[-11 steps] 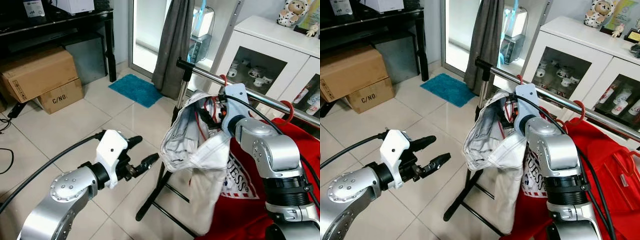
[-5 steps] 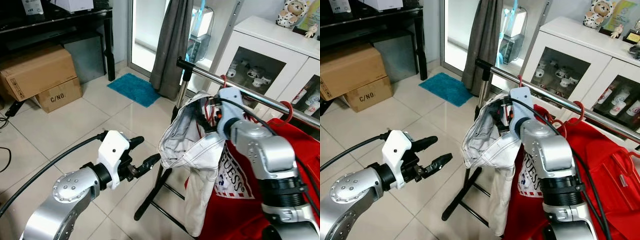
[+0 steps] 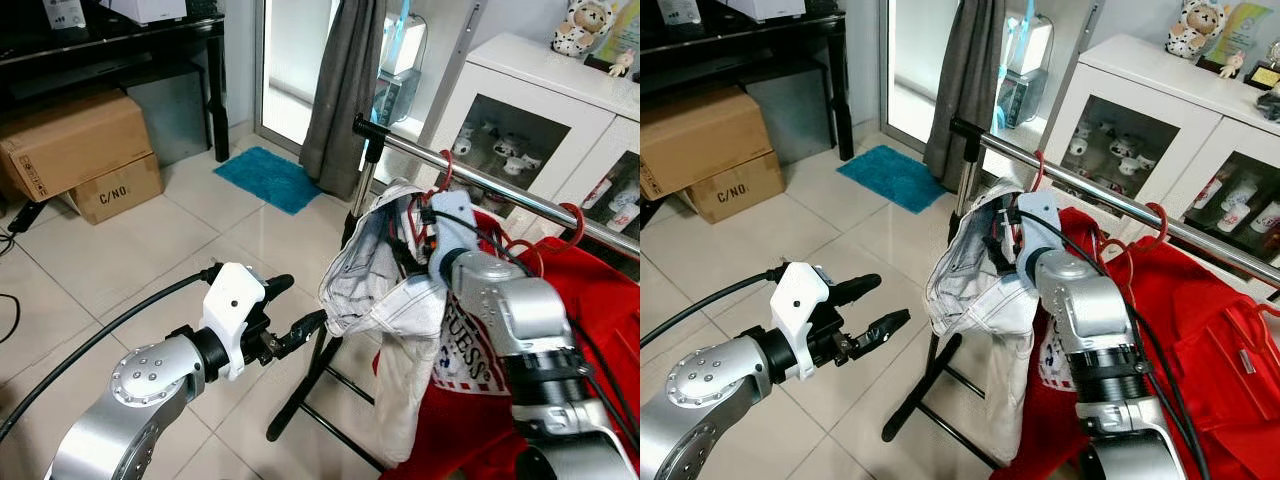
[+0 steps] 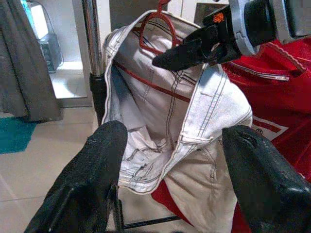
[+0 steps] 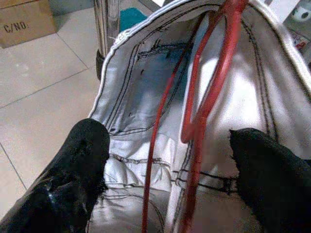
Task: Hang hanger
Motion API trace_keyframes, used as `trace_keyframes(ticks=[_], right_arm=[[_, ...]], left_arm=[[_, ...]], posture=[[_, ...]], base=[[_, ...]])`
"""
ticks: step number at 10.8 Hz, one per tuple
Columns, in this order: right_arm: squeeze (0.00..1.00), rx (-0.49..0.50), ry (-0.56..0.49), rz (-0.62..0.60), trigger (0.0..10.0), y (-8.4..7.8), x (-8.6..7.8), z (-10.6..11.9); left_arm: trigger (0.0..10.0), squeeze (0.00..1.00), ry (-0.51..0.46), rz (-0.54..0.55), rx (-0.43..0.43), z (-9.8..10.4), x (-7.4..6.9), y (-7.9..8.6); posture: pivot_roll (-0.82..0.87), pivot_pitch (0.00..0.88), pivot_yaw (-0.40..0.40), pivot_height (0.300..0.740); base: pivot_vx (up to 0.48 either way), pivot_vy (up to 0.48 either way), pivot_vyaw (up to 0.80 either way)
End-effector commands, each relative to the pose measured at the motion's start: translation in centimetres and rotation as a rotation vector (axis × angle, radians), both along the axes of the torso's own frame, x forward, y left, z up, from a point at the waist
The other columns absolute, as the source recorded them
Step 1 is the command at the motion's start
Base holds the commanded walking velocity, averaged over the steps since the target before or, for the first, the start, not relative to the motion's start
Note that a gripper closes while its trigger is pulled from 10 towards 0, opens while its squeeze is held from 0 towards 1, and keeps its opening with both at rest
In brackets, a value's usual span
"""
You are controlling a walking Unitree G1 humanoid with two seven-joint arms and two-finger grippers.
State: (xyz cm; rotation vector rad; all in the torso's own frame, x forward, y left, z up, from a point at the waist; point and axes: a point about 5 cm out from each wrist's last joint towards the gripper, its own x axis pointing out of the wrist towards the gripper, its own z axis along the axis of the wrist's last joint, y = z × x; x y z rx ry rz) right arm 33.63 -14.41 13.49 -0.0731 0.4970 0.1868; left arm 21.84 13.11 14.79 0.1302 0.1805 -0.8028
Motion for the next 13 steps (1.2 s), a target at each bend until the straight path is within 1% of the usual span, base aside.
trace_keyframes(ticks=[1,2,3,4,5,9,13], right_arm=[[0.00,0.007,-0.027,-0.034,3.6,-0.5,0.6,0.6],[0.00,0.031,-0.060,-0.050,3.2,-0.4,1.0,0.9],[0.00,0.052,-0.086,-0.057,2.6,-0.4,1.3,1.3],[0.00,0.073,-0.122,-0.061,1.3,-0.3,1.6,1.6],[0.00,0.081,-0.137,-0.065,0.1,-0.3,1.8,1.8],[0.00,0.072,-0.128,-0.044,0.0,0.3,2.1,1.2],[0.00,0.079,-0.121,-0.045,0.0,0.3,2.2,0.8]], left_arm=[[10.0,0.00,-0.014,-0.006,0.004,0.2,-0.2,-0.2],[10.0,0.00,-0.015,-0.006,0.005,0.2,-0.1,-0.2],[10.0,0.00,-0.016,-0.007,0.004,0.3,-0.1,-0.2],[10.0,0.00,-0.016,-0.008,0.005,0.3,-0.1,-0.2],[10.0,0.00,-0.016,-0.009,0.005,0.3,0.0,-0.2],[10.0,0.00,-0.017,-0.001,0.011,0.3,0.1,-0.1],[10.0,0.00,-0.018,0.006,0.012,0.3,0.2,0.0]], posture=[[-0.01,0.000,-0.143,0.740],[-0.01,0.000,-0.140,0.740],[-0.01,0.000,-0.138,0.740],[-0.01,0.000,-0.136,0.740],[-0.01,0.000,-0.134,0.740],[0.00,0.000,-0.137,0.740],[-0.01,0.000,-0.136,0.740]], base=[[0.000,0.000,0.00],[0.000,0.000,0.00],[0.000,0.000,0.00],[0.000,0.000,0.00],[0.000,0.000,0.00],[0.000,0.000,0.00],[0.000,0.000,0.00]])
